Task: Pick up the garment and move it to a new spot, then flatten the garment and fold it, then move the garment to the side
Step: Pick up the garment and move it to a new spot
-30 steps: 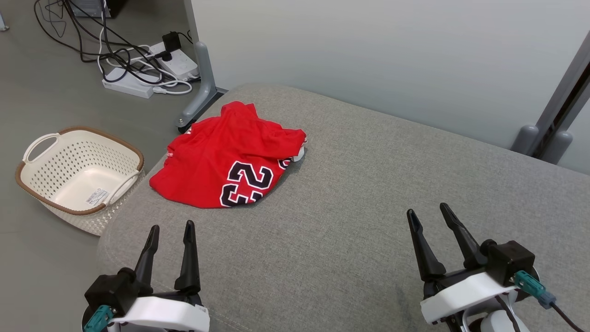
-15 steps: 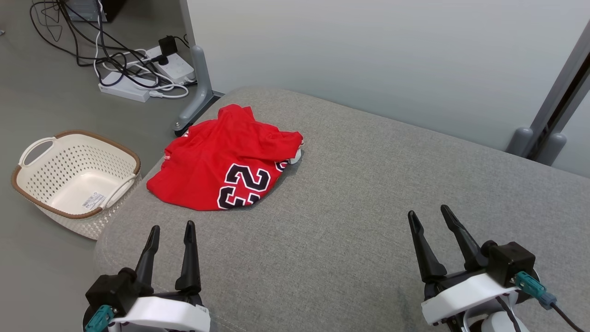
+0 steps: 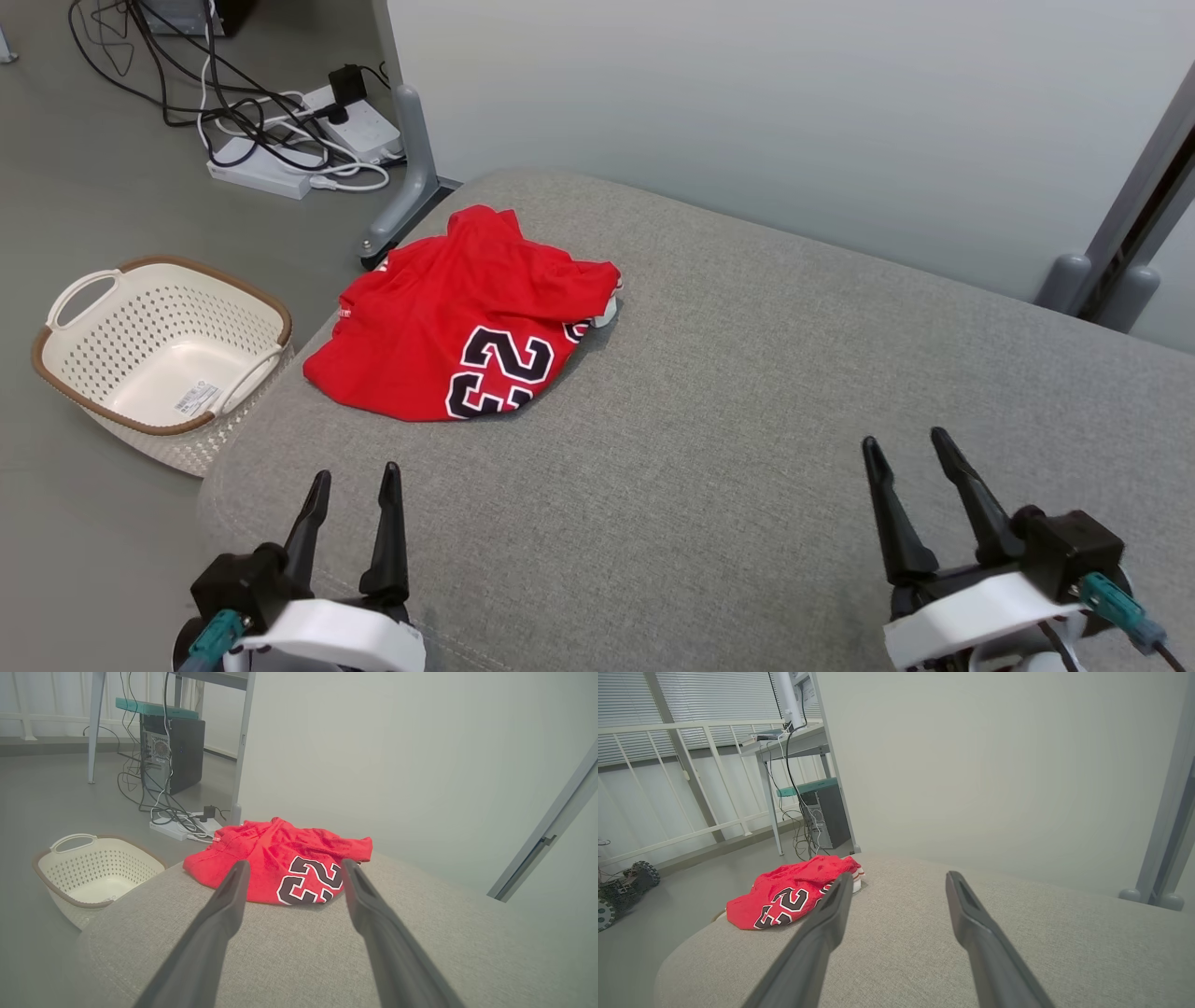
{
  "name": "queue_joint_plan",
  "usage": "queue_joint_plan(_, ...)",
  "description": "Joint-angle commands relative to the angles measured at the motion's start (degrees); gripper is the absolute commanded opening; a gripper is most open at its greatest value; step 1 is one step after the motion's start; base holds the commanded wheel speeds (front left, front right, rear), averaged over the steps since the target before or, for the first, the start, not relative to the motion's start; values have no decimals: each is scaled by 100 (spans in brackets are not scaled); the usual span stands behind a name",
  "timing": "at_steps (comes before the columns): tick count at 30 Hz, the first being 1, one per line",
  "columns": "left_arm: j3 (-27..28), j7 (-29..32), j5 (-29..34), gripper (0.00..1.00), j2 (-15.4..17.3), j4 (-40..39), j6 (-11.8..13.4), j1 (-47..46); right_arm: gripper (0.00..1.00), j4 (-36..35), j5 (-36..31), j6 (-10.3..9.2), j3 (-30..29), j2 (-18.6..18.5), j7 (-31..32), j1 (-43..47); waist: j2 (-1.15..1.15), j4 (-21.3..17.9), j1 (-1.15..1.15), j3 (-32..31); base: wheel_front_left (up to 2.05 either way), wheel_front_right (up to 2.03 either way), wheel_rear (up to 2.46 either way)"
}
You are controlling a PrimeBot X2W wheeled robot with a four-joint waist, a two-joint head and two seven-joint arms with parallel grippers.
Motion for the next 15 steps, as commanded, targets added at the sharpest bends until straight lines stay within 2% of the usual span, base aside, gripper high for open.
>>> queue_joint_plan(1,29,-7,122,100,26,122,-92,-176,100,-115,-72,1,-139,-30,0,152,0,22,0,27,0,0,0)
queue_joint_plan(4,201,-8,240,100,30,226,-266,-483,100,-322,-251,1,-208,-26,-1,130,0,-130,0,294,0,0,0)
queue_joint_plan(9,744,-3,477,100,146,324,-628,-1150,100,-574,-583,0,-186,-35,0,-163,0,-648,0,893,0,0,0)
queue_joint_plan(10,744,-3,477,100,146,324,-628,-1150,100,-574,-583,0,-186,-35,0,-163,0,-648,0,893,0,0,0)
queue_joint_plan(15,603,112,684,100,668,1264,-798,-1925,100,-683,-791,1,-104,-31,-1,-371,0,-955,0,1246,0,0,0)
